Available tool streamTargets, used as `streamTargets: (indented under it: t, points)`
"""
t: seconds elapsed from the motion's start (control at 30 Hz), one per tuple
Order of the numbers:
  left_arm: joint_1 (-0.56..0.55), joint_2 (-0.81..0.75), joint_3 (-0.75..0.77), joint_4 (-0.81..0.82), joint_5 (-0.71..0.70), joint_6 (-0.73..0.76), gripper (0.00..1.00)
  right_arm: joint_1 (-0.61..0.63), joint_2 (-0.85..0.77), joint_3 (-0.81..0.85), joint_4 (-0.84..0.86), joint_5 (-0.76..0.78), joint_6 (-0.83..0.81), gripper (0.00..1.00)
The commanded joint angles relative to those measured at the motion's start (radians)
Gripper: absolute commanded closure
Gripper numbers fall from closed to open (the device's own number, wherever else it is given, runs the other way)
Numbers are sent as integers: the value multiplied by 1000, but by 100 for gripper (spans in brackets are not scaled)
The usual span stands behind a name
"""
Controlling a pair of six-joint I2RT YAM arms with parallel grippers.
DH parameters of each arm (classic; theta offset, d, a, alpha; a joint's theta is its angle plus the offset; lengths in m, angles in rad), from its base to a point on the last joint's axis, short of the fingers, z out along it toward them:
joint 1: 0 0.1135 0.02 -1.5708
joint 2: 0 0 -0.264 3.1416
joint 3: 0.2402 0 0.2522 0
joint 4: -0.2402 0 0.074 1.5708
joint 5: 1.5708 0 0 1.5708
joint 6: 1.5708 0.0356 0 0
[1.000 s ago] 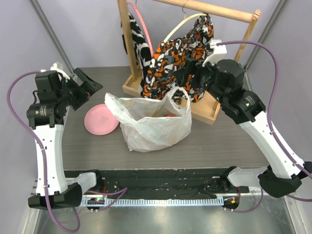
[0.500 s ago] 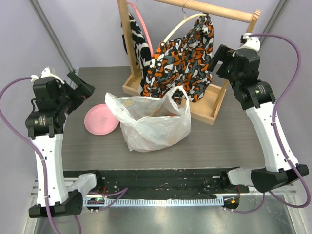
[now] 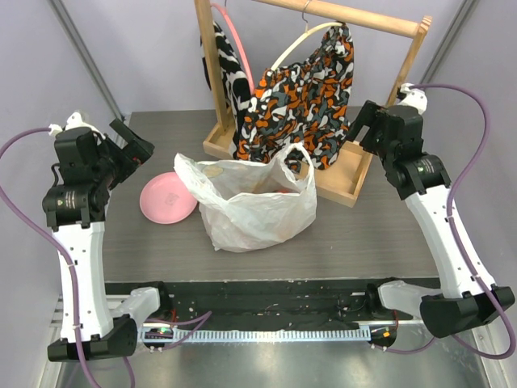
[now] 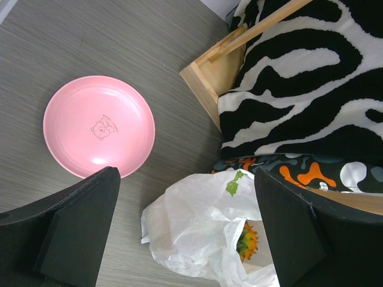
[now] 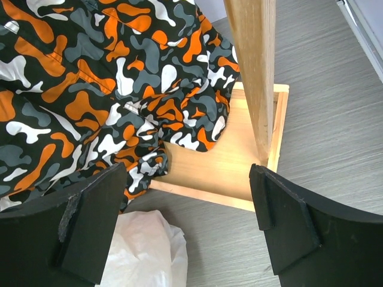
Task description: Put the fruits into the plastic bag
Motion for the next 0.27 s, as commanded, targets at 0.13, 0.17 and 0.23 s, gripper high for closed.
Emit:
streamTargets:
  t: [0.13,0.17,0.23]
  points:
    - [-1,-17,-4,51,18,19,0,-2,-39,-29,84,21,16,7]
    - [-3,-14,-5,53,18,16,0,-4,-39,-28,86,19,14,7]
    - [-1,-15,-9,58,20,13,0,-4,-40,-31,86,19,10,7]
